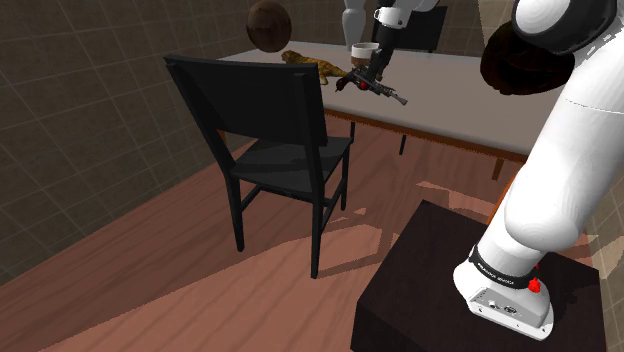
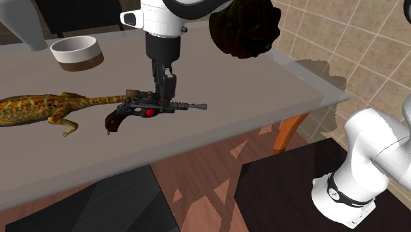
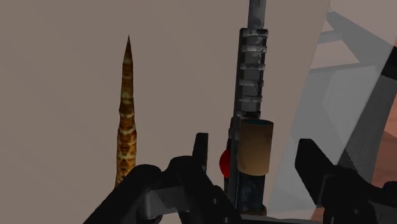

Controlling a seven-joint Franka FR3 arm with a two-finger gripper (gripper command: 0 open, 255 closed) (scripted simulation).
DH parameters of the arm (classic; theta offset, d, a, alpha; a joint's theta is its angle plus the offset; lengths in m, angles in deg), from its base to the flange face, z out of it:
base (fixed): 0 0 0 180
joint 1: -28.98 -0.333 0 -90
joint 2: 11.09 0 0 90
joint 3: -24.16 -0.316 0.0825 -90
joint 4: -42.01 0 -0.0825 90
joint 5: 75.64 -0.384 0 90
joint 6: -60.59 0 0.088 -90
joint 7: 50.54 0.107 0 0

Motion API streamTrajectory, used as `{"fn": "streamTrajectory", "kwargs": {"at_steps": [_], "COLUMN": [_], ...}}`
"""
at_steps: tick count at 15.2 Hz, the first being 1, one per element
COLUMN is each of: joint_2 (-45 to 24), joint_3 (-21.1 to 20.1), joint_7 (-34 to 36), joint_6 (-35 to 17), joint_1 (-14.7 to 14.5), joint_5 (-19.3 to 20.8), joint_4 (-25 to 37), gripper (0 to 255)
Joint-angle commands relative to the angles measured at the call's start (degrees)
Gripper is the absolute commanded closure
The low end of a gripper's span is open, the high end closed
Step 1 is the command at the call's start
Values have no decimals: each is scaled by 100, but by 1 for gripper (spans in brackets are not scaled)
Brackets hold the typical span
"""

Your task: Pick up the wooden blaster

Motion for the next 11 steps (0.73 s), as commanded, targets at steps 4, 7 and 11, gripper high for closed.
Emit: {"fn": "streamTrajectory", "kwargs": {"at_steps": [4,7,11], "joint_2": [16,17,-21], "joint_3": [-3,-2,7], "joint_7": [4,4,12], "joint_6": [-19,-16,139], "joint_1": [-4,-4,8], "joint_5": [8,9,-6], "joint_4": [-29,-28,159], "gripper": [255,255,255]}}
